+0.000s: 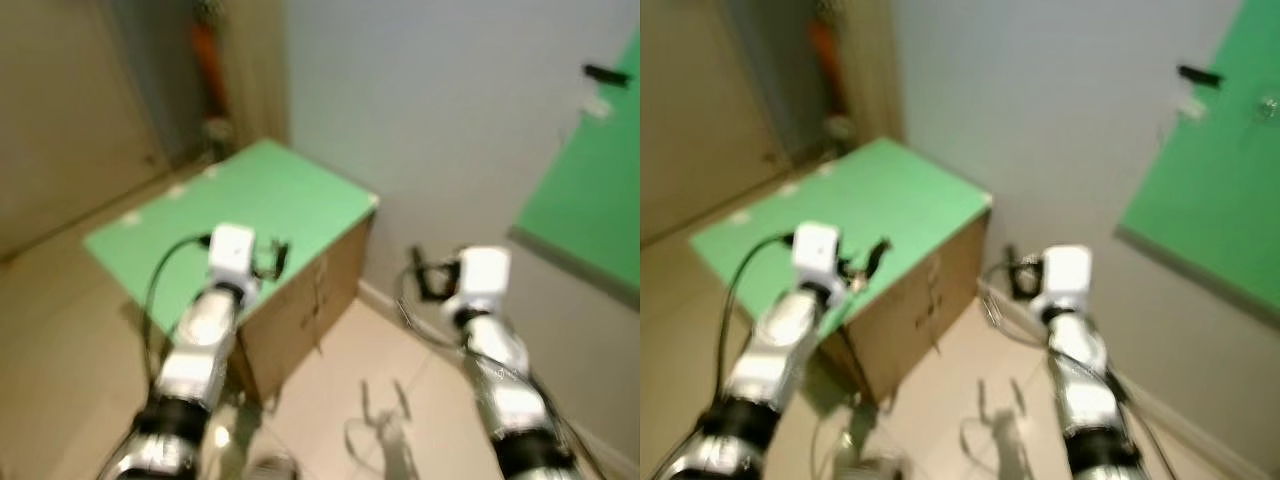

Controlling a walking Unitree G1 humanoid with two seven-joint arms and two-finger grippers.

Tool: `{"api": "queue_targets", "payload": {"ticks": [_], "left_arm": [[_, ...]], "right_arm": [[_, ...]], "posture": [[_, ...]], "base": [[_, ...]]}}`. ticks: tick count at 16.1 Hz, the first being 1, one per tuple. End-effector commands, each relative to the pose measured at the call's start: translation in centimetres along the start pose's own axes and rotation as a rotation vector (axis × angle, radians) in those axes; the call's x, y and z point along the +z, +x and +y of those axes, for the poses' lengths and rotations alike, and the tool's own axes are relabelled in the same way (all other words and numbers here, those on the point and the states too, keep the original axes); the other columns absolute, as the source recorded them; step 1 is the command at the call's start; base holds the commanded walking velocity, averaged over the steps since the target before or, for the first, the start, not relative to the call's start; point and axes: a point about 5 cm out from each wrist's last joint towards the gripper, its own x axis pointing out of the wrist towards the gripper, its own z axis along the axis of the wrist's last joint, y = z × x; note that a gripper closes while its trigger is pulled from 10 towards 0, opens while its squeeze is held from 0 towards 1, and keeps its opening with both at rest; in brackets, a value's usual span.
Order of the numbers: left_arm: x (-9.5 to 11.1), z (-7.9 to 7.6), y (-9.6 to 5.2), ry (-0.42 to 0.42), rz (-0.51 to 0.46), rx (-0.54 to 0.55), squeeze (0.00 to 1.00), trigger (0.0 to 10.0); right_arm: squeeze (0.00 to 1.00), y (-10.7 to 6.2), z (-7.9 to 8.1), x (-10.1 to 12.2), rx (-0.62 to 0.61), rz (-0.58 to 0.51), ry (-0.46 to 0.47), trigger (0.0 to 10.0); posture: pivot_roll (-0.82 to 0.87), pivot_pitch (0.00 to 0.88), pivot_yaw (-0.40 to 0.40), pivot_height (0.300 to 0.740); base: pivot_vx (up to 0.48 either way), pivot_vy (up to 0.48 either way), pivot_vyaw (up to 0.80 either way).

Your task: Hang keys on a hook

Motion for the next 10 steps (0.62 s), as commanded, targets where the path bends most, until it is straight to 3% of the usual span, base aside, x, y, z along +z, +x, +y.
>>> {"api": "queue_targets", "payload": {"ticks": [1, 4, 5, 10], "left_arm": [[1.6, -0.1, 0.8, 0.011, -0.049, -0.018, 0.0, 10.0], [1.7, 0.3, 1.2, 0.015, -0.039, 0.01, 0.0, 10.0], [1.3, 0.0, 1.1, -0.03, -0.035, -0.006, 0.0, 10.0], [0.4, 0.0, 0.7, -0.008, -0.003, 0.018, 0.0, 10.0]], "right_arm": [[0.0, 0.3, -0.2, 1.1, -0.019, -0.052, 0.006, 10.0], [0.0, 0.4, 0.0, 0.6, 0.0, -0.021, 0.013, 10.0], [0.0, 0.1, 0.4, 0.1, 0.006, -0.005, 0.01, 10.0], [0.0, -0.2, 1.1, -0.7, 0.056, 0.031, -0.007, 10.0]], "posture": [[-0.04, 0.0, -0.006, 0.74], [-0.05, 0.0, 0.003, 0.74], [-0.05, 0.0, 0.005, 0.74], [-0.04, 0.0, 0.0, 0.74]], "base": [[0.33, -0.345, 0.69], [0.4, -0.189, 0.69], [0.439, 0.0, 0.68], [0.377, 0.0, 0.68]]}}
